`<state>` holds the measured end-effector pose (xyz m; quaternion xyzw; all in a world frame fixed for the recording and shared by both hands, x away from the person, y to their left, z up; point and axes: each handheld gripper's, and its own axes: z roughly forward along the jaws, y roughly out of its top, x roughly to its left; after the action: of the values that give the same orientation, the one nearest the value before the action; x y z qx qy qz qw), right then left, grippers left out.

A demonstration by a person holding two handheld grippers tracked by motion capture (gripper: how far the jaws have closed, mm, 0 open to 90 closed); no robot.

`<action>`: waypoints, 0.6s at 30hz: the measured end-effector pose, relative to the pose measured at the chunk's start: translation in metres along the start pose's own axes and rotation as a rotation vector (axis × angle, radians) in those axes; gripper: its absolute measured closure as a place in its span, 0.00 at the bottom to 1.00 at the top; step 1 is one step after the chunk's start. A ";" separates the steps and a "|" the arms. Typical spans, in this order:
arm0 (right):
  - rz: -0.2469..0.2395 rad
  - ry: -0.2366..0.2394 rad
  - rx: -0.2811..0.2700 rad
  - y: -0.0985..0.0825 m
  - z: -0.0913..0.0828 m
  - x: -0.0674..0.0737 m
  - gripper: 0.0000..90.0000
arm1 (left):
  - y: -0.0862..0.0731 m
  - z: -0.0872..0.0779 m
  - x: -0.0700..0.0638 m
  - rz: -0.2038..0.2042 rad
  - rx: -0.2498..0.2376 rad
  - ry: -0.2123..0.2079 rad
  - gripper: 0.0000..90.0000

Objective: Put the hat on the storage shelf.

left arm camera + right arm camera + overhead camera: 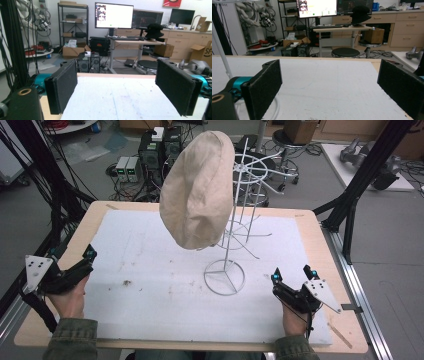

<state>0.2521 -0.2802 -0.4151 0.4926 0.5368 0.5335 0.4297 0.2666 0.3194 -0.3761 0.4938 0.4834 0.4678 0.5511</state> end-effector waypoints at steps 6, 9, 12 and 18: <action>-0.004 -0.002 0.001 0.000 0.000 0.000 0.05 | -0.006 -0.004 0.003 -0.003 -0.001 0.013 0.20; -0.006 -0.002 0.001 0.000 0.000 0.000 0.05 | -0.008 -0.006 0.004 0.006 0.002 0.022 0.20; -0.005 -0.003 0.001 -0.001 0.000 0.000 0.05 | -0.012 -0.006 0.004 0.005 0.008 0.026 0.20; -0.005 -0.003 0.002 -0.001 0.000 0.000 0.05 | -0.021 -0.007 0.004 0.011 0.026 0.030 0.20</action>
<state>0.2522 -0.2802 -0.4157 0.4924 0.5378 0.5314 0.4313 0.2609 0.3226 -0.3977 0.4966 0.4950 0.4716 0.5348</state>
